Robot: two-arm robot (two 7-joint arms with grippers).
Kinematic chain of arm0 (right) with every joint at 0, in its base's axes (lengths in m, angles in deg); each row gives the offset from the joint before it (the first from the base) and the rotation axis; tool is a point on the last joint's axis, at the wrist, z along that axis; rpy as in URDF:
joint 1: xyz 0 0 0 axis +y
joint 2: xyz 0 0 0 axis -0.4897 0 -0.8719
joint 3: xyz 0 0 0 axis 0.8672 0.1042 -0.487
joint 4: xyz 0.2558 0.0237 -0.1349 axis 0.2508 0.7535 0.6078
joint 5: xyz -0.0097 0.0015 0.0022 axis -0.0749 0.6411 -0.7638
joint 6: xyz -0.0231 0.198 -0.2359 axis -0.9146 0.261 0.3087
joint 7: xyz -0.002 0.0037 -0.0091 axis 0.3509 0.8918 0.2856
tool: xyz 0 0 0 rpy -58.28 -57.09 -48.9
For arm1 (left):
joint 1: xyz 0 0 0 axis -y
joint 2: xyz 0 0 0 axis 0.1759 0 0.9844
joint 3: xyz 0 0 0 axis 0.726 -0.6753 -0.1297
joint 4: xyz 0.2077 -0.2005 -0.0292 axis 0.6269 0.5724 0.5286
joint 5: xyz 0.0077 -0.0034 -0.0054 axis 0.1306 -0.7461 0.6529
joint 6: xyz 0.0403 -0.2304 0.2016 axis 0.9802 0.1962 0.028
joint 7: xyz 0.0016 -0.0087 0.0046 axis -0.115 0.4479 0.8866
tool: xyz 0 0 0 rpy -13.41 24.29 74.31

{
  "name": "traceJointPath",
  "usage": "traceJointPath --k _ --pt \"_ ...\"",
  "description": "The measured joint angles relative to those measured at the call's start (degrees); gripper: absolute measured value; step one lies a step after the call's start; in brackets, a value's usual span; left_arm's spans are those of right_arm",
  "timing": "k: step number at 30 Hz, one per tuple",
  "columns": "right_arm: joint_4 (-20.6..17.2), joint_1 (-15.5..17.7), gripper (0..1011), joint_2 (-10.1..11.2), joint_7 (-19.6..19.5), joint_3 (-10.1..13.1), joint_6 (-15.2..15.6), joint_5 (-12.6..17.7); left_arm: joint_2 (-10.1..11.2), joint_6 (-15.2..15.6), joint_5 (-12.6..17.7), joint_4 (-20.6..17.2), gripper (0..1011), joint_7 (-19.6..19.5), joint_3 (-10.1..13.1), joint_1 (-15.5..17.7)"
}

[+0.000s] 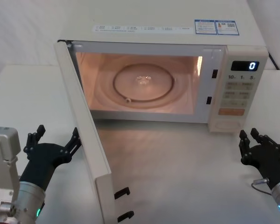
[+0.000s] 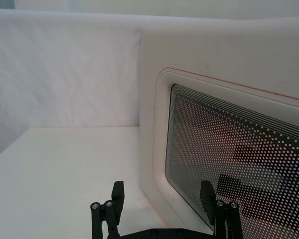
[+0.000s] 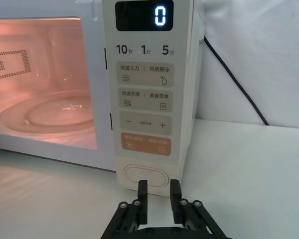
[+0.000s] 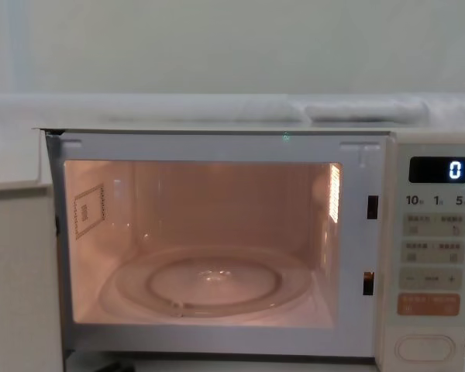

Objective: Press the button to open the microwave door with one hand; close the microwave door with the other hand.

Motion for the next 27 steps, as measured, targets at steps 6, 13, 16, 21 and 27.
traceJointPath --k 6,13,16,21,27 --pt "0.0 0.0 455 0.6 0.2 0.0 -0.1 0.3 0.0 0.0 0.0 0.0 1001 0.0 0.0 0.0" --pt "0.1 0.0 700 0.8 0.1 -0.2 -0.1 0.1 0.0 0.0 0.0 0.0 1001 0.0 0.0 0.0" --pt "0.1 0.0 797 0.8 0.1 -0.2 -0.1 0.1 0.0 0.0 0.0 0.0 1001 0.0 0.0 0.0" --pt "0.1 0.0 921 0.8 0.1 -0.2 -0.1 0.1 0.0 0.0 0.0 0.0 1001 0.0 0.0 0.0" --pt "0.2 0.0 1002 0.8 0.1 -0.1 -0.1 0.1 0.0 0.0 0.0 0.0 1001 0.0 0.0 0.0"
